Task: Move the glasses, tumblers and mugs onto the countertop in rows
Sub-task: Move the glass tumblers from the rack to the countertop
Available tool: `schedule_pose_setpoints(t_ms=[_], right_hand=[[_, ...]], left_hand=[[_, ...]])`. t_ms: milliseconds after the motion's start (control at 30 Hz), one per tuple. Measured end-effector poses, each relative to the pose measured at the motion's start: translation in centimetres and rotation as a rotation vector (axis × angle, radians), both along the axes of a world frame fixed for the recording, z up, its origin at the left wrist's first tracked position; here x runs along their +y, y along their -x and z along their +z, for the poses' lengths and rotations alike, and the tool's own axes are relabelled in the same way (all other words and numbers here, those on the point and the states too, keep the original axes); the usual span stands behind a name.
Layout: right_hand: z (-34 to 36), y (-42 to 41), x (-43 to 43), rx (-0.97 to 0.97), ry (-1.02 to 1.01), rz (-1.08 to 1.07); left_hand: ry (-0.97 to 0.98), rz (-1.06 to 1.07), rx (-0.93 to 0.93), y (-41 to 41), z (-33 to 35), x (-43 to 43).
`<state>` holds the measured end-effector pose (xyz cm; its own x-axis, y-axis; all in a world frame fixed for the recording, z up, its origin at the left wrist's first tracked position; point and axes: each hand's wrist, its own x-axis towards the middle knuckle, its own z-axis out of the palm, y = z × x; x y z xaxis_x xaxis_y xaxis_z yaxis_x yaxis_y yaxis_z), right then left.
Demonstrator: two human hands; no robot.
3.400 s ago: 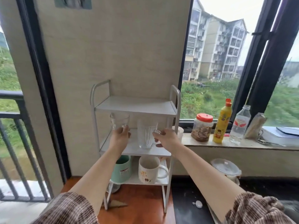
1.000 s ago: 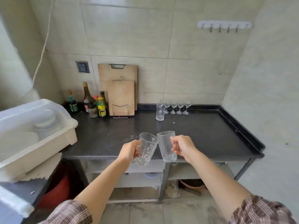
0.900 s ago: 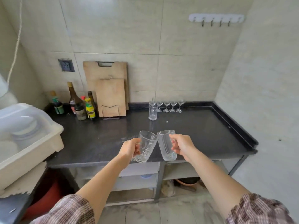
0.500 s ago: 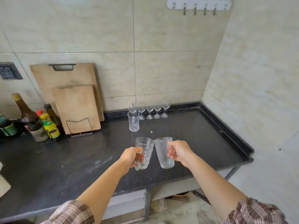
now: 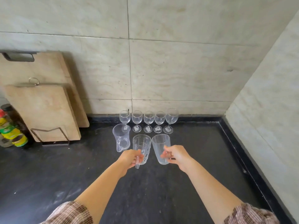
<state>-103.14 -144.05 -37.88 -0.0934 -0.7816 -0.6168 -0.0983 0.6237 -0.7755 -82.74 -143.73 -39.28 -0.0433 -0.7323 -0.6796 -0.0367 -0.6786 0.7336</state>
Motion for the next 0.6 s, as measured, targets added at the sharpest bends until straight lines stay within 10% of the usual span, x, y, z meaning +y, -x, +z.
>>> schedule_pose_setpoints(t_ms=[600], right_hand=[[-6.5,-2.3,-6.6,-0.122,-0.093,-0.016]], left_hand=[[0.064,0.05,-0.14,1.1,-4.4,-5.2]])
